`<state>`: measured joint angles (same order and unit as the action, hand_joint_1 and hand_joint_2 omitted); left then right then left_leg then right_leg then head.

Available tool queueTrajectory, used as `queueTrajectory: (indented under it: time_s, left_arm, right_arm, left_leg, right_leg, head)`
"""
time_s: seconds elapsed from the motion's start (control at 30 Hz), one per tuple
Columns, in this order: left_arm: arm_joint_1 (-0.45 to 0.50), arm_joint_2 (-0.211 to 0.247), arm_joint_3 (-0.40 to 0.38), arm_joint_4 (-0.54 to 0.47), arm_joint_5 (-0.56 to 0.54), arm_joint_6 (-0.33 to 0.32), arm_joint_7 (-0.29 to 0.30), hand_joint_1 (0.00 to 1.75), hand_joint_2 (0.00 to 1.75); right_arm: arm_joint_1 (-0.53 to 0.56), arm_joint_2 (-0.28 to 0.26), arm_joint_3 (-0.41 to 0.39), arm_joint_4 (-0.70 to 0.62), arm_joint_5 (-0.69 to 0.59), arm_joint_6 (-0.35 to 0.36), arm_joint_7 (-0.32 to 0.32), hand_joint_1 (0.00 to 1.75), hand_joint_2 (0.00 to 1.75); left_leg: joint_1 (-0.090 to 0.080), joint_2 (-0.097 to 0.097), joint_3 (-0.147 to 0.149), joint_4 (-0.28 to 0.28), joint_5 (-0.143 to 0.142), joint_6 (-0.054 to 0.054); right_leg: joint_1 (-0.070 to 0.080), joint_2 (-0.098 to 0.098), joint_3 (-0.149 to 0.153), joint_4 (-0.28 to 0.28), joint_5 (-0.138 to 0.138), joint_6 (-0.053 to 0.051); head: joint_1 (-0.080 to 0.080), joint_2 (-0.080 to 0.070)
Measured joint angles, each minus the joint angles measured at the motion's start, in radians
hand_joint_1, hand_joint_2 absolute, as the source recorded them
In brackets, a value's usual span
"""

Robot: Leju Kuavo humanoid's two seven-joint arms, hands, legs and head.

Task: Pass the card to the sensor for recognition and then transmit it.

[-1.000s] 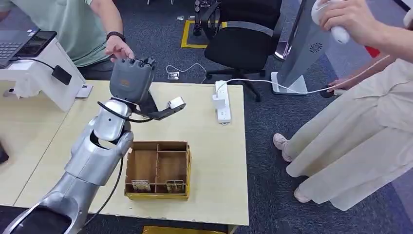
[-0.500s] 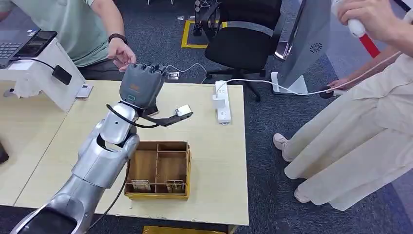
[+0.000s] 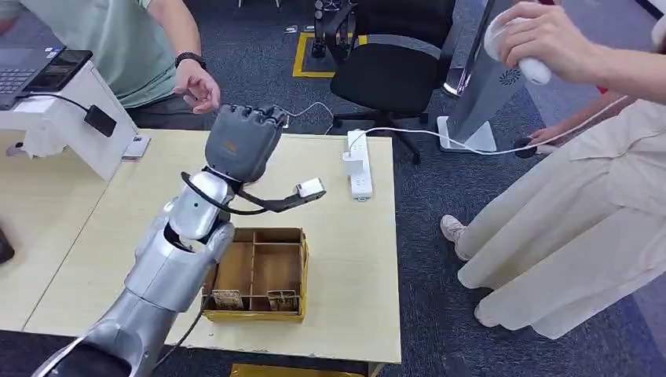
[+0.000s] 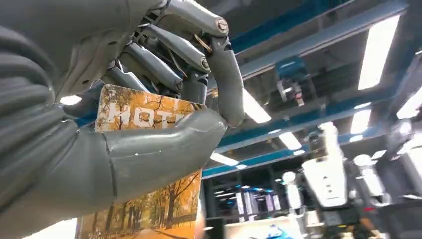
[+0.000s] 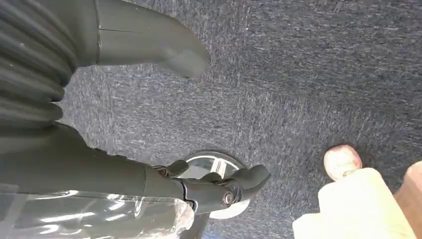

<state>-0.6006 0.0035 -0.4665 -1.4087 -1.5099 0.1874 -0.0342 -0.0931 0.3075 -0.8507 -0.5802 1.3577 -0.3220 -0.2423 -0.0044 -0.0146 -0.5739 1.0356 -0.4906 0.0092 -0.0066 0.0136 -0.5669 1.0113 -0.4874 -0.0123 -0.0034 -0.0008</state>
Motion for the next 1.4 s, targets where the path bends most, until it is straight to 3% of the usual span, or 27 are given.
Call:
queueTrajectory:
  time_s: [0.07, 0.23, 0.4, 0.6, 0.8, 1.4]
  left_arm:
    - [0.02, -0.012, 0.0, -0.015, 0.0, -0.01, -0.011, 1.75, 1.75]
    - [0.018, -0.011, -0.013, -0.012, 0.0, -0.035, 0.035, 1.75, 1.75]
    - [-0.036, 0.038, 0.007, 0.094, 0.0, -0.034, 0.088, 1.75, 1.75]
    - [-0.039, 0.078, 0.067, 0.15, 0.0, -0.029, 0.084, 1.75, 1.75]
    - [-0.036, 0.105, 0.077, 0.161, 0.0, -0.042, 0.133, 1.75, 1.75]
    - [-0.016, 0.192, 0.199, 0.156, 0.0, -0.067, 0.185, 1.75, 1.75]
  right_arm:
    - [0.0, 0.0, 0.001, -0.003, 0.001, 0.0, 0.003, 0.0, 1.75]
    - [-0.002, 0.0, 0.005, -0.008, 0.0, 0.005, 0.002, 0.0, 1.75]
    - [-0.001, 0.0, 0.005, -0.008, -0.022, 0.001, 0.0, 0.0, 1.75]
    - [0.014, 0.0, 0.004, -0.008, -0.021, 0.002, -0.006, 0.0, 1.75]
    - [0.02, 0.001, 0.002, -0.017, -0.025, 0.001, -0.019, 0.0, 1.75]
    - [0.054, 0.024, -0.045, -0.077, 0.002, 0.026, -0.06, 0.0, 1.75]
  left_leg:
    - [0.0, 0.0, 0.0, 0.0, 0.0, 0.0]
    - [0.0, 0.0, 0.0, 0.0, 0.0, 0.0]
    - [0.0, 0.001, 0.001, 0.0, 0.0, -0.001]
    - [0.001, -0.001, 0.0, -0.001, 0.001, -0.001]
    - [0.0, 0.0, -0.001, -0.001, 0.0, -0.001]
    - [0.0, 0.0, -0.001, -0.001, 0.001, -0.001]
  right_leg:
    - [0.0, 0.0, 0.0, 0.0, 0.0, 0.0]
    - [0.0, 0.0, 0.0, 0.0, 0.0, 0.0]
    - [0.0, 0.001, 0.0, 0.001, 0.001, 0.0]
    - [0.0, 0.0, 0.0, 0.001, 0.0, -0.001]
    - [0.0, 0.0, 0.0, 0.001, 0.0, 0.0]
    - [0.0, 0.0, -0.001, 0.001, 0.0, 0.0]
  head:
    - [0.001, 0.0]
    - [0.001, 0.0]
    - [0.0, 0.0]
    - [0.0, 0.0]
    - [0.001, 0.0]
    - [0.001, 0.0]
